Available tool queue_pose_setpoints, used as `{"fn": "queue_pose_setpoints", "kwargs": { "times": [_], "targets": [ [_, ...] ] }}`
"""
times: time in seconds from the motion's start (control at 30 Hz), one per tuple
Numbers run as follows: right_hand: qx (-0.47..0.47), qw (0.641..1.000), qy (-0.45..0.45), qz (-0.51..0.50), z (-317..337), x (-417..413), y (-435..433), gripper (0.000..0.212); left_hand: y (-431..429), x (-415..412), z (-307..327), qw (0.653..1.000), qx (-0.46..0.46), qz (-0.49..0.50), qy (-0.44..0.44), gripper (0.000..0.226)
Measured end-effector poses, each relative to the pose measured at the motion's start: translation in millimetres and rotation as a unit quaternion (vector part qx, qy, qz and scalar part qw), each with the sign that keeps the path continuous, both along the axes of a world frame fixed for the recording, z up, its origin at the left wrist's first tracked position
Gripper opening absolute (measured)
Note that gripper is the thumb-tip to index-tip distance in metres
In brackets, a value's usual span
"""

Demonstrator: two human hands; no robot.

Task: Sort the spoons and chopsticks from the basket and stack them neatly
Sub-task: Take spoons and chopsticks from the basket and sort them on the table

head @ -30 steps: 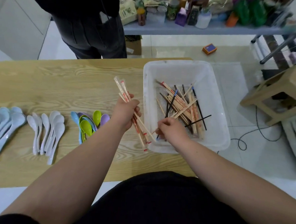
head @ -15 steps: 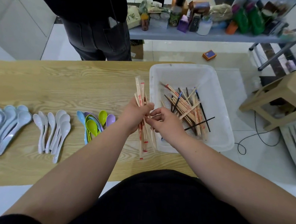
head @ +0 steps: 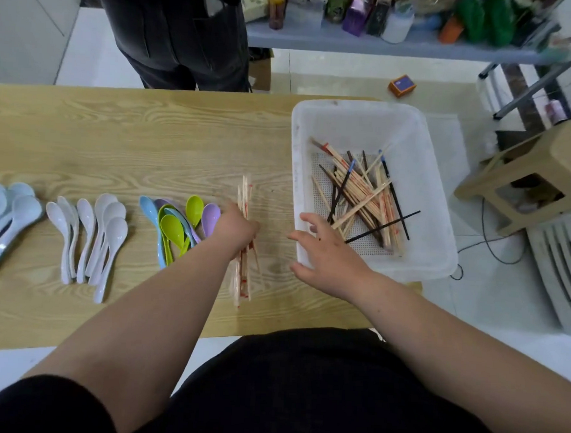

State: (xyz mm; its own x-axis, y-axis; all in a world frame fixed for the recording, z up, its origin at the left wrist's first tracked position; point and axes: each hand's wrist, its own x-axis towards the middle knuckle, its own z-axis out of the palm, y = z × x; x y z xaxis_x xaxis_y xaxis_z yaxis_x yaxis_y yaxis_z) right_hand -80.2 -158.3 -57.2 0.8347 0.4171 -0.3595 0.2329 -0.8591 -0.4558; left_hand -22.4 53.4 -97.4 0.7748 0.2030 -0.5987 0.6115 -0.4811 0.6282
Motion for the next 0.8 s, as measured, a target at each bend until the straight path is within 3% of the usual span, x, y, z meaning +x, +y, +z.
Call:
{"fn": "queue_pose_setpoints", "kwargs": {
  "times": [0.1,0.27,0.6,0.8],
  "targets": [
    [0.015,1.000,-0.021,-0.005,-7.8,-2.6,-1.1,0.055,-8.9,0.6,0.9,0.998,0.043,-0.043,-0.009,0.036],
    [0.020,0.999,-0.042,-0.013,-12.5,-3.7,-0.5,0.049,-8.7,3.1,-6.7,0.995,0.068,-0.070,-0.022,0.057],
    [0.024,0.998,-0.064,-0.017,-15.3,-4.5,1.4,0.045,-3.9,-24.7,-11.6,0.989,0.093,-0.111,-0.039,0.065],
    [0.028,0.997,-0.075,-0.018,-17.8,-5.9,1.4,0.044,-5.0,-61.1,-27.3,0.977,0.115,-0.170,-0.049,0.086]
  ]
}}
